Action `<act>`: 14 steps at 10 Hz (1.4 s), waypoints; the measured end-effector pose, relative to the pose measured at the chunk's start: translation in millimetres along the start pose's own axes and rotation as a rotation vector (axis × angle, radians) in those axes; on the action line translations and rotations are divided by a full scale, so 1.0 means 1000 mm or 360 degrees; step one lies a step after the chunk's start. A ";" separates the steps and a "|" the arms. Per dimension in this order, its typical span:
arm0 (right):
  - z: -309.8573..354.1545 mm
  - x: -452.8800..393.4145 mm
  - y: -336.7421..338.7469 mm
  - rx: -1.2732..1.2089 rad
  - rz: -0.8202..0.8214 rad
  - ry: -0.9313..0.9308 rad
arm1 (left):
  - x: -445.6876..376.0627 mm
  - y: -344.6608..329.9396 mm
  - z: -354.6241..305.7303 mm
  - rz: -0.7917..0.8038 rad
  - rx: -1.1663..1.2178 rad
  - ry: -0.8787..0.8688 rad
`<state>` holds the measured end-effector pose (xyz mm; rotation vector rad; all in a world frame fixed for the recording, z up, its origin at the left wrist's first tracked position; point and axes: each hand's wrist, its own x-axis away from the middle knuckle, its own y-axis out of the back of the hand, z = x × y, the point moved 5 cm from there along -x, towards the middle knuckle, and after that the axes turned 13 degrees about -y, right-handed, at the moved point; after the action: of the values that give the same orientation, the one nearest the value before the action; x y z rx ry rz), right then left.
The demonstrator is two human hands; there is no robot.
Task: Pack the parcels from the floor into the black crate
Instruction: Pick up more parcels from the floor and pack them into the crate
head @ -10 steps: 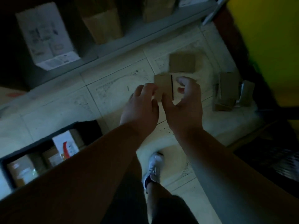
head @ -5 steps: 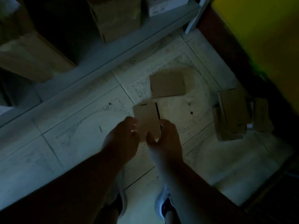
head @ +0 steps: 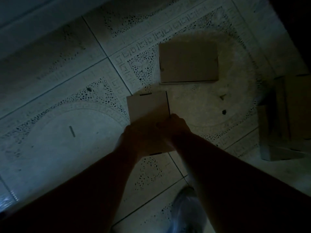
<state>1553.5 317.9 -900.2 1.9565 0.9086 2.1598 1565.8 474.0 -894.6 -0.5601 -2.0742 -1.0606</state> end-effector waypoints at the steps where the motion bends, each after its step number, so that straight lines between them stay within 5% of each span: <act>1: 0.005 0.020 0.010 -0.0076 0.0017 -0.0005 | 0.017 0.023 -0.010 -0.0123 0.0062 0.0012; 3: 0.005 0.149 0.051 -0.0500 0.0113 0.0137 | 0.120 0.114 -0.031 -0.0210 0.0278 -0.0071; 5: 0.013 0.336 0.093 -0.0667 0.0460 0.0235 | 0.262 0.203 -0.053 0.0232 0.0406 0.0110; 6: 0.009 0.414 0.112 -0.0383 0.0475 0.0419 | 0.336 0.248 -0.040 0.0311 0.0670 0.0256; 7: 0.007 0.488 0.118 0.0508 0.0111 0.0805 | 0.402 0.283 -0.023 0.0497 0.0899 0.0511; 8: -0.001 0.539 0.094 0.0830 0.0073 0.0910 | 0.451 0.290 -0.011 0.0769 0.0779 0.0544; 9: -0.026 0.558 0.061 0.0647 0.0135 0.1010 | 0.468 0.280 0.021 0.0526 0.0965 0.0429; 10: -0.058 0.565 0.040 0.0601 0.0061 0.1054 | 0.485 0.265 0.067 -0.0144 0.1519 0.0396; 11: -0.094 0.583 0.021 0.0271 0.0020 0.0951 | 0.532 0.241 0.104 -0.0354 0.1924 0.0382; 12: -0.123 0.613 -0.008 -0.0144 0.0017 0.0746 | 0.587 0.220 0.129 -0.0331 0.1778 0.0210; 13: -0.132 0.649 -0.049 -0.0482 0.0029 0.0612 | 0.631 0.218 0.169 -0.0599 0.1353 0.0093; 14: -0.137 0.685 -0.100 -0.0595 0.0087 0.0509 | 0.670 0.234 0.224 -0.0976 0.0492 -0.0003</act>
<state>1273.9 654.4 -346.4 1.5081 0.4366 2.4978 1198.0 824.5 -350.5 0.2509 -2.4143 -1.0212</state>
